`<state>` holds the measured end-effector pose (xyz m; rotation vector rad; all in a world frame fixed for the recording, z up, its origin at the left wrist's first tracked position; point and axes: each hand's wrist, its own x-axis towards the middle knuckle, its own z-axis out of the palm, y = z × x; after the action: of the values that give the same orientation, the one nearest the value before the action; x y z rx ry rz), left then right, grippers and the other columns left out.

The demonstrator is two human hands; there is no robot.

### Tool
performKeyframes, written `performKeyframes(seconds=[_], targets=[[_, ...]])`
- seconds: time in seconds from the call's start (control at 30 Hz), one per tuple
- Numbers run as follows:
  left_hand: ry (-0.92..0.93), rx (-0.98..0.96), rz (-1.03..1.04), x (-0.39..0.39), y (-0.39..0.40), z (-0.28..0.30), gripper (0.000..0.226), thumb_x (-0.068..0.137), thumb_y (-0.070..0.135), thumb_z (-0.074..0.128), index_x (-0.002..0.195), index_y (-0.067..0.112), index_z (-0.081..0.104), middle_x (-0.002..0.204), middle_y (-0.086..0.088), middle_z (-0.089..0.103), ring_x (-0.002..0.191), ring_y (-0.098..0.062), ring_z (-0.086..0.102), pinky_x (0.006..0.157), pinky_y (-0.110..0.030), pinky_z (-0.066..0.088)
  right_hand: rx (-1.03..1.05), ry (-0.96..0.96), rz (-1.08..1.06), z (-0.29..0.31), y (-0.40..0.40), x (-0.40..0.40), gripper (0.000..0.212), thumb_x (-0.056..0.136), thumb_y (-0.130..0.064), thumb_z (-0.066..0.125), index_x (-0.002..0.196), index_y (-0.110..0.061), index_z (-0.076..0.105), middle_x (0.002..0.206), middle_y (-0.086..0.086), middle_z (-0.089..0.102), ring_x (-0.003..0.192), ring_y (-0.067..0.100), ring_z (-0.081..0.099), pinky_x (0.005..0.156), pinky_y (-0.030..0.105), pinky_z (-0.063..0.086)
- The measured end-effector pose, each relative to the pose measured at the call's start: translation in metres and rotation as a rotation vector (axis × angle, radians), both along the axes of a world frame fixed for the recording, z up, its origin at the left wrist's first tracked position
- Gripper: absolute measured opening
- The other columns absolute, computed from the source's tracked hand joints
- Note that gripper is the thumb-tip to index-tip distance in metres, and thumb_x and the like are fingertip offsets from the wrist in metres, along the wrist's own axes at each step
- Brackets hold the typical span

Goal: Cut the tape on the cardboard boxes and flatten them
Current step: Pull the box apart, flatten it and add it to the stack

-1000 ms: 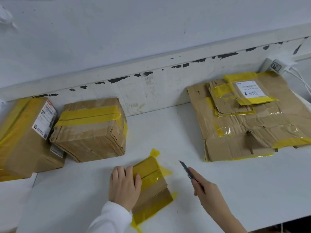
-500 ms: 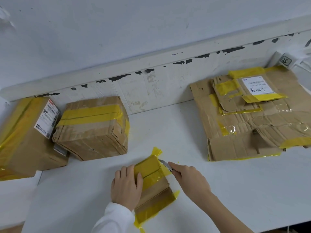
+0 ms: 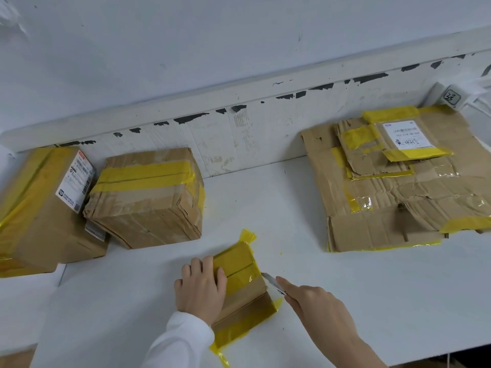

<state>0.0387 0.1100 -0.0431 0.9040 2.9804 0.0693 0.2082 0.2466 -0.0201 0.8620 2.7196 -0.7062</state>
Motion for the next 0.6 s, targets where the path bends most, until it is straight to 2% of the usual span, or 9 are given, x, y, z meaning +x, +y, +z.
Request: performKeyframes(seconds=[0.13,0.23,0.3,0.37,0.43,0.47,0.5,0.57,0.6], targets=[[-0.002,-0.035,-0.066,0.003,0.001,0.013,0.046,0.086,0.036,0.030,0.088,0.008,0.066,0.072,-0.009,0.058,0.064,-0.029,0.056,0.061,-0.043,0.042,-0.071,0.011,-0.046,0.007,0.005,0.013,0.034,0.101,-0.040,0.028,0.132,-0.056,0.029,0.081,-0.009,0.045,0.076,0.018,0.044,0.062,0.028,0.035],[-0.128,-0.243,-0.008,-0.010,0.000,0.019,0.050,0.095,0.047,0.010,0.124,0.024,0.044,0.110,0.004,0.056,0.099,-0.020,0.056,0.091,-0.040,0.030,-0.108,0.062,-0.210,0.008,0.014,0.020,0.036,0.101,-0.038,0.029,0.132,-0.055,0.033,0.082,-0.010,0.052,0.076,0.016,0.051,0.064,0.026,0.041],[-0.330,-0.144,0.005,-0.018,-0.004,0.019,0.051,0.097,0.054,0.022,0.139,0.026,0.023,0.129,0.004,0.051,0.112,-0.020,0.054,0.094,-0.035,0.033,-0.205,0.093,-0.287,0.006,0.016,0.022,0.037,0.101,-0.035,0.032,0.135,-0.049,0.038,0.081,-0.008,0.058,0.074,0.012,0.056,0.066,0.024,0.044],[-0.494,-0.029,0.047,-0.020,-0.009,0.022,0.073,0.093,0.057,0.037,0.148,0.026,0.000,0.138,-0.004,0.041,0.114,-0.024,0.054,0.093,-0.032,0.041,-0.349,0.174,-0.327,0.006,0.013,0.020,0.037,0.101,-0.028,0.037,0.136,-0.040,0.044,0.073,-0.008,0.060,0.062,0.000,0.054,0.060,0.015,0.041],[-0.332,-0.053,-0.056,-0.022,-0.010,0.025,0.084,0.091,0.055,0.043,0.147,0.030,-0.014,0.152,-0.006,0.018,0.124,-0.026,0.047,0.100,-0.033,0.038,-0.437,0.243,-0.368,0.005,0.010,0.018,0.037,0.101,-0.022,0.039,0.135,-0.034,0.047,0.070,-0.008,0.063,0.052,-0.007,0.050,0.053,0.012,0.037],[-0.190,-0.043,-0.214,-0.022,-0.010,0.026,0.083,0.092,0.049,0.046,0.148,0.028,-0.011,0.157,-0.004,0.008,0.133,-0.025,0.039,0.107,-0.037,0.033,-0.462,0.264,-0.390,0.004,0.010,0.017,0.038,0.100,-0.020,0.039,0.135,-0.034,0.046,0.070,-0.007,0.065,0.049,-0.007,0.049,0.051,0.011,0.036],[-0.089,-0.004,-0.414,-0.022,-0.008,0.029,0.077,0.092,0.038,0.052,0.150,0.024,0.004,0.158,-0.002,0.011,0.136,-0.023,0.036,0.109,-0.040,0.030,-0.480,0.276,-0.409,0.004,0.009,0.017,0.038,0.100,-0.020,0.039,0.135,-0.033,0.046,0.070,-0.006,0.066,0.047,-0.006,0.048,0.050,0.011,0.035],[0.014,0.033,-0.759,-0.024,-0.002,0.033,0.054,0.084,0.016,0.049,0.138,0.020,0.045,0.146,0.002,0.041,0.128,-0.020,0.048,0.106,-0.037,0.036,-0.504,0.287,-0.429,0.004,0.008,0.016,0.038,0.100,-0.019,0.040,0.136,-0.033,0.045,0.071,-0.006,0.066,0.044,-0.003,0.046,0.049,0.011,0.034],[0.019,0.021,-0.827,-0.025,0.000,0.034,0.053,0.080,0.014,0.040,0.131,0.022,0.055,0.140,0.005,0.049,0.125,-0.019,0.051,0.102,-0.034,0.041,-0.514,0.289,-0.433,0.005,0.008,0.016,0.038,0.100,-0.019,0.040,0.136,-0.033,0.045,0.071,-0.005,0.066,0.043,-0.002,0.045,0.049,0.012,0.034]])
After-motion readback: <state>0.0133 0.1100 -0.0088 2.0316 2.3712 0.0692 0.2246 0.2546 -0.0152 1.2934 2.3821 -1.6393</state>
